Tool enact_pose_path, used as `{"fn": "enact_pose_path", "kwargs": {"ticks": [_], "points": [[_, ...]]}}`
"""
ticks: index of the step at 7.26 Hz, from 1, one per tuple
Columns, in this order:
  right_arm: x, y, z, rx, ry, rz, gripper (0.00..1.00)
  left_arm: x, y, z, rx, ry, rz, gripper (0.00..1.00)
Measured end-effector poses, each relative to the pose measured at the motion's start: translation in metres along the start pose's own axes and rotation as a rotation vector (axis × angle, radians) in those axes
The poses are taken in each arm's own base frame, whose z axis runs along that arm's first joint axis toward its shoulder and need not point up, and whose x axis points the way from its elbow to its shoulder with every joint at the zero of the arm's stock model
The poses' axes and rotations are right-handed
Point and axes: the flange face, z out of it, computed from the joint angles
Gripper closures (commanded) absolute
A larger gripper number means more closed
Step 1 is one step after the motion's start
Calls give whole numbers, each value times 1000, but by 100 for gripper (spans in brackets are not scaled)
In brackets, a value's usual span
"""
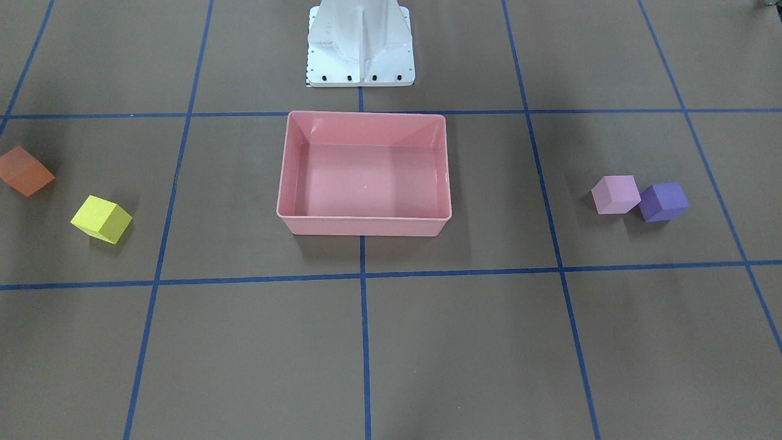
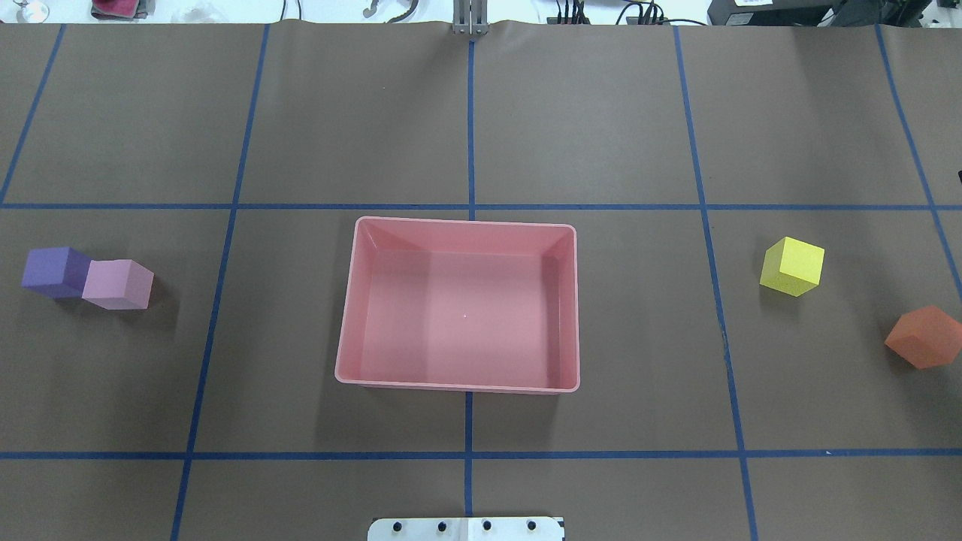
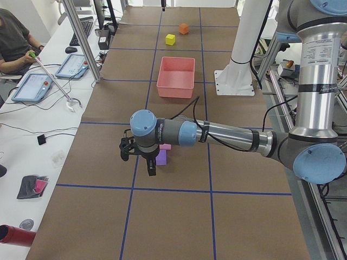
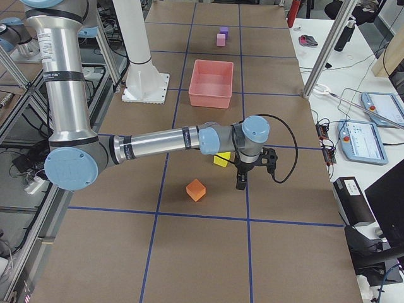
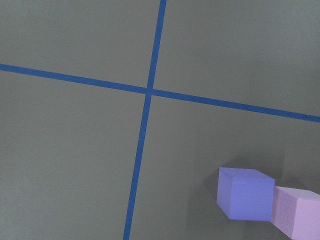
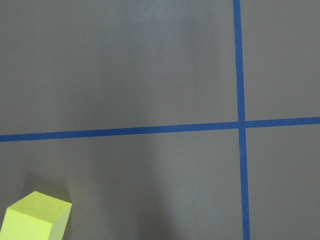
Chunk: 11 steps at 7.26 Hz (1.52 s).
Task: Place blocks into pink bin with both arms
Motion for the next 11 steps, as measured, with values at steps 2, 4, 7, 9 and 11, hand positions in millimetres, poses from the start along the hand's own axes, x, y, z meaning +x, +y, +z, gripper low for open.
{"fn": "enact_pose_path", "kwargs": {"ticks": [2, 4, 7, 9, 11], "points": [[9, 9, 10, -17, 5, 7, 1, -3, 3, 3, -6, -1, -8, 0], [-2, 25, 18, -23, 0, -31, 1, -1, 4, 3, 2, 3, 2, 0], [-16, 81, 36, -25, -14, -2, 1, 2, 3, 1, 30, 8, 41, 0], [5, 122, 51, 5, -38, 134, 4, 4, 2, 0, 52, 15, 66, 0], [8, 148, 68, 9, -50, 320, 11, 5, 1, -1, 73, 19, 88, 0]]}}
